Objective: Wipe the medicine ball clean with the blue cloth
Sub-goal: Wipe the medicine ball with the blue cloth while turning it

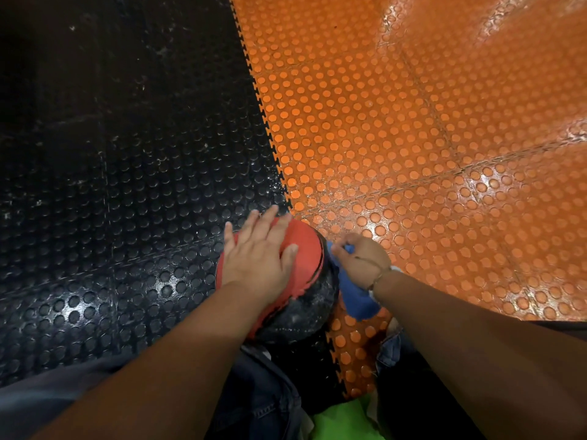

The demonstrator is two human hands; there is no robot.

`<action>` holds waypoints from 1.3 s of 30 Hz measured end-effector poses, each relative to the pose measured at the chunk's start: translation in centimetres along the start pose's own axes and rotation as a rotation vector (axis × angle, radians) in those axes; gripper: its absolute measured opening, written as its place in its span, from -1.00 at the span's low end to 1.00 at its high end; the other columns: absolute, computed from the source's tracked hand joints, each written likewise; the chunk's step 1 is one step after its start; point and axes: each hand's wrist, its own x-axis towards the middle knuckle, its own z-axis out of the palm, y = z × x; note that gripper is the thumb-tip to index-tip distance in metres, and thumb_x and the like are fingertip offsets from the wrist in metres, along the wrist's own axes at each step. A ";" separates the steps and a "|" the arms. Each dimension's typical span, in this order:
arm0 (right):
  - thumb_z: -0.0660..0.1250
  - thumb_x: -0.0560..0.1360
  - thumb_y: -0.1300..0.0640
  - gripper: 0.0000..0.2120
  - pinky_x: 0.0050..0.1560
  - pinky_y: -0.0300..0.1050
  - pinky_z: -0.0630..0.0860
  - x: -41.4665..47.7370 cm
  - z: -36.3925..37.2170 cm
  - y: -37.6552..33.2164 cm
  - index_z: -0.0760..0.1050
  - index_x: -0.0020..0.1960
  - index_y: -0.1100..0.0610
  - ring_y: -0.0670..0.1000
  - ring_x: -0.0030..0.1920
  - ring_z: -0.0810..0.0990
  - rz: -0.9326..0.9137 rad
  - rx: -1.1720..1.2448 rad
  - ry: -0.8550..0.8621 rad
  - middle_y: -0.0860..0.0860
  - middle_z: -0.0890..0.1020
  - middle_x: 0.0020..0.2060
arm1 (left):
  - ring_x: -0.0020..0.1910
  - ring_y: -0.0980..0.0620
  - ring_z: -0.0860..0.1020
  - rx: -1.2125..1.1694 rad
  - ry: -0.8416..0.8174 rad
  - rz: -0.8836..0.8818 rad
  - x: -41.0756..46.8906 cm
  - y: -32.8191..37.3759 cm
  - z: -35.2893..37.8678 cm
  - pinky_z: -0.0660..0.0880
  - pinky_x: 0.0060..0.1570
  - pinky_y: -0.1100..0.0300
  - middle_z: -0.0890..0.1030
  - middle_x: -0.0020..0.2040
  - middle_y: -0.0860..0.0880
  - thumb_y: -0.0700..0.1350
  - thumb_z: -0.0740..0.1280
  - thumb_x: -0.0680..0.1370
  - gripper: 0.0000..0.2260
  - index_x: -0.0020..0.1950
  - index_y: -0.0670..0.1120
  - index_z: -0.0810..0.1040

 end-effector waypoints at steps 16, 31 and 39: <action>0.25 0.54 0.03 -0.87 -0.29 -0.21 0.31 -0.4 0.9 -2.4 0.47 -0.14 0.06 0.01 -0.25 0.49 -0.196 -0.038 0.069 0.00 0.54 -0.28 | 0.43 -0.07 0.13 -0.132 0.061 -0.146 -0.3 0.8 1.1 0.07 0.45 0.01 0.20 0.50 0.10 0.13 0.02 0.62 -0.57 0.50 0.17 0.21; 0.17 0.58 -0.03 -0.78 -0.18 -0.21 0.35 -0.5 0.2 -3.1 0.42 -0.04 0.12 0.06 -0.18 0.48 -0.073 -0.212 0.011 -0.01 0.48 -0.28 | 0.28 -0.15 0.26 -0.121 -0.004 -0.344 0.2 -0.1 0.3 0.24 0.25 -0.03 0.25 0.40 0.07 0.16 -0.02 0.62 -0.58 0.48 0.22 0.21; 0.19 0.56 -0.02 -0.83 -0.30 -0.23 0.28 -2.4 1.8 -4.9 0.44 -0.06 0.06 -0.02 -0.22 0.45 -0.338 -0.257 0.052 -0.05 0.48 -0.26 | 0.29 -0.13 0.26 -0.144 0.067 -0.447 0.2 -0.1 1.1 0.23 0.26 -0.03 0.29 0.38 0.01 0.14 0.02 0.61 -0.59 0.46 0.19 0.25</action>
